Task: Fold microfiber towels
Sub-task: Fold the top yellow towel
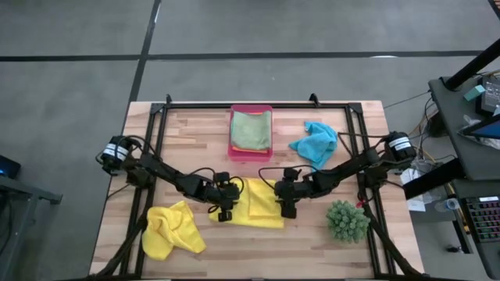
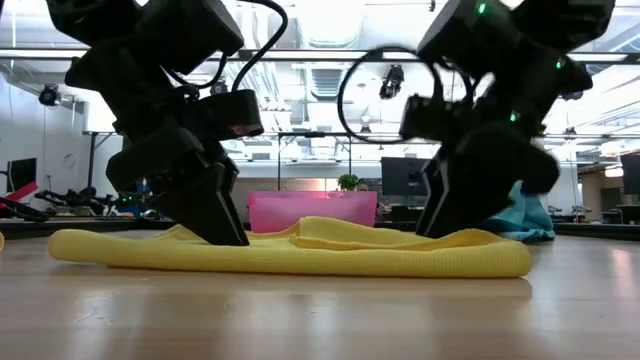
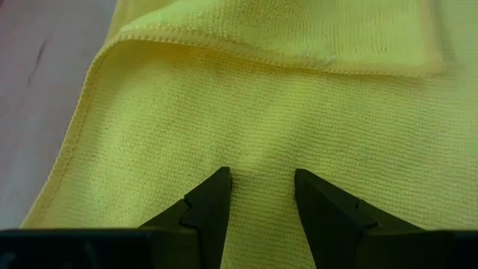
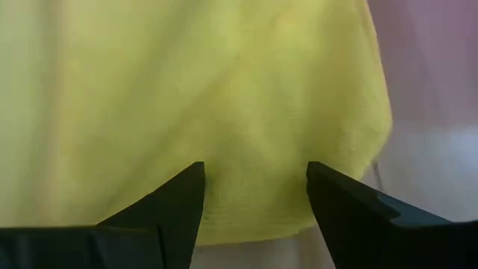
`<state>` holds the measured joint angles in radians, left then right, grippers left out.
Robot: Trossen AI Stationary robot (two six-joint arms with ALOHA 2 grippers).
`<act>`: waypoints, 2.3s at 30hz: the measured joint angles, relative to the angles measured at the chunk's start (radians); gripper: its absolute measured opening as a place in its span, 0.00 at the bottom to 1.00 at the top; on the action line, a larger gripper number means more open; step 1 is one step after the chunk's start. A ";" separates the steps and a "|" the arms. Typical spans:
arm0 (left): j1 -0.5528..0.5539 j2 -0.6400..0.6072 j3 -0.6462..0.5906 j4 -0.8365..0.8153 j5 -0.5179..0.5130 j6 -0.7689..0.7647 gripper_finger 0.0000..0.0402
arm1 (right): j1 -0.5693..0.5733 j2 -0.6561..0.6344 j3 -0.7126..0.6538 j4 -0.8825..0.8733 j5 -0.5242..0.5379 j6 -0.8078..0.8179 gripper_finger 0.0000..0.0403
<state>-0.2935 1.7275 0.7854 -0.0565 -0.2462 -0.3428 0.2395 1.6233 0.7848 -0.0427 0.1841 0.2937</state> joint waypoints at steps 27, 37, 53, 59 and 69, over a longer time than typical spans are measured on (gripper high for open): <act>0.000 -0.028 -0.003 0.029 0.009 0.015 0.34 | 0.027 -0.027 -0.006 0.390 0.033 -0.187 0.56; 0.000 -0.031 -0.004 0.036 0.002 0.015 0.34 | 0.079 0.140 -0.002 0.651 0.034 -0.216 0.56; 0.000 -0.032 -0.002 0.039 -0.006 0.014 0.34 | 0.060 0.246 0.156 0.407 0.012 -0.216 0.56; 0.000 -0.032 -0.002 0.039 -0.006 0.014 0.34 | 0.061 0.246 0.164 0.378 0.025 -0.216 0.44; 0.000 -0.033 -0.002 0.040 -0.024 0.010 0.34 | 0.061 0.240 0.162 0.378 0.026 -0.219 0.05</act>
<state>-0.2935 1.6943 0.7834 -0.0166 -0.2707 -0.3328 0.3004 1.8635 0.9470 0.3351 0.2103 0.0746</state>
